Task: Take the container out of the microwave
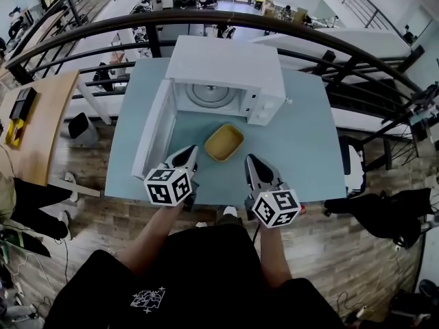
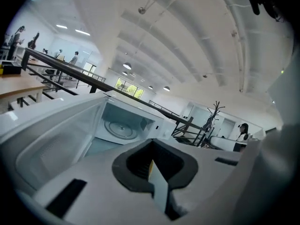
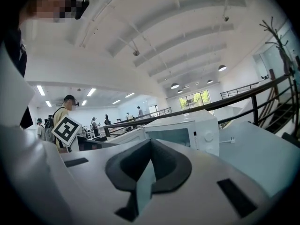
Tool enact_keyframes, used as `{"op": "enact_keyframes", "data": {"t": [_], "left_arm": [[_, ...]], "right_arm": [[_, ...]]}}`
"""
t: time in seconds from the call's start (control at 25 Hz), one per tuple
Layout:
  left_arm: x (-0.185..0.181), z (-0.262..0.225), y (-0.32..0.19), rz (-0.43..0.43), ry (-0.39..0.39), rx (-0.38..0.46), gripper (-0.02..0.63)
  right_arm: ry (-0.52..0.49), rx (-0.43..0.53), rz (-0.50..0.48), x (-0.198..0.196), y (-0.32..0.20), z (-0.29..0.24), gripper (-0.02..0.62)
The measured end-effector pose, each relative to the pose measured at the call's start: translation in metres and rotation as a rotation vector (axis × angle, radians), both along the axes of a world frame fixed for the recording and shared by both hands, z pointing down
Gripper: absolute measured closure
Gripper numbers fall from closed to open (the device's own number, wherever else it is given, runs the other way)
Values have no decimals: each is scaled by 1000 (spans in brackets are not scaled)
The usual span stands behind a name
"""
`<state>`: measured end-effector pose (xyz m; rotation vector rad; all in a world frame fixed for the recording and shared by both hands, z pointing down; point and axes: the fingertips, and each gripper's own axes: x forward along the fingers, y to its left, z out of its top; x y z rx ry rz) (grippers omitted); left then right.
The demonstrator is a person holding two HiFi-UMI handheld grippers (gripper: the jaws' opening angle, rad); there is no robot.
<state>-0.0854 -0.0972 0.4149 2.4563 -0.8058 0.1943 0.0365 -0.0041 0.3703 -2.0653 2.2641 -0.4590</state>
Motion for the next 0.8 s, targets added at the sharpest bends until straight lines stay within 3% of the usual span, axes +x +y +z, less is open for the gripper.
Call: {"op": "enact_keyframes", "data": {"t": [0.44,0.8], "left_arm": [[7,-53,17,18,-20,245,598],[12,-69,31,-19,-32,301,598]], "right_arm": [[34,59,-28,10,9,-31,589],[55,74,-71,24,22,-47,589]]}}
